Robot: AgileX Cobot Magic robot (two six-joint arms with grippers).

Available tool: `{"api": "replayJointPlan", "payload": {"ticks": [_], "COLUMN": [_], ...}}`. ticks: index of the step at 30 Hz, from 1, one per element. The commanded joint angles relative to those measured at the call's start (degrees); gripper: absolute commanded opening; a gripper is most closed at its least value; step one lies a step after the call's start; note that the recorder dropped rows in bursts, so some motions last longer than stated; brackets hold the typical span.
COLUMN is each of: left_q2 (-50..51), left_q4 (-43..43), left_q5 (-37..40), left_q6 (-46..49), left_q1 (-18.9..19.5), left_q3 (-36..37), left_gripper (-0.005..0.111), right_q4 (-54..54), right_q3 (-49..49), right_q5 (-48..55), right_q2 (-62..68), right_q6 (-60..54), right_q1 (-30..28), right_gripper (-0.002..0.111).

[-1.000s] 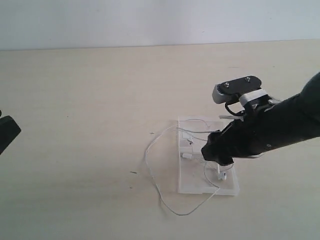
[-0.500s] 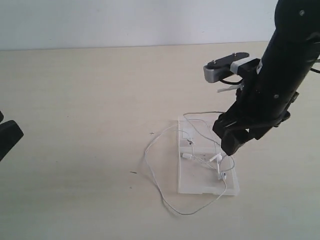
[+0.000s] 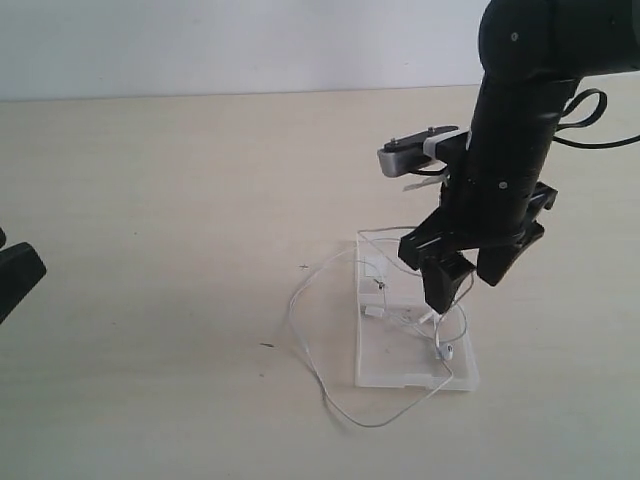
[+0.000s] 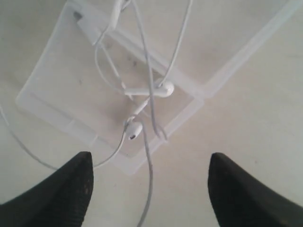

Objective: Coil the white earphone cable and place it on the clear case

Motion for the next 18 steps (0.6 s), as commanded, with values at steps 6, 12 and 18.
{"api": "replayJointPlan", "payload": {"ticks": [6,12,18], "left_q2": [0.2,0.2,0.2], "left_q4": [0.0,0.0,0.0], "left_q5": [0.9,1.8,1.9], "left_q6": [-0.7,-1.0,-1.1], "left_q1": [0.1,0.1,0.1], "left_q3": [-0.3,-0.3,-0.3], "left_gripper": [0.048,0.048,0.048], "right_q4": [5.0,3.0,-5.5], "right_q3": [-1.4,-1.4,-1.5], "right_q5": [3.4,3.4,3.4], "right_q2": [2.1,4.1,7.7], "right_q6": [-8.2,-8.0,1.1], "right_q1": [-0.2,-0.2,-0.2], "right_gripper": [0.065,0.065,0.065]}}
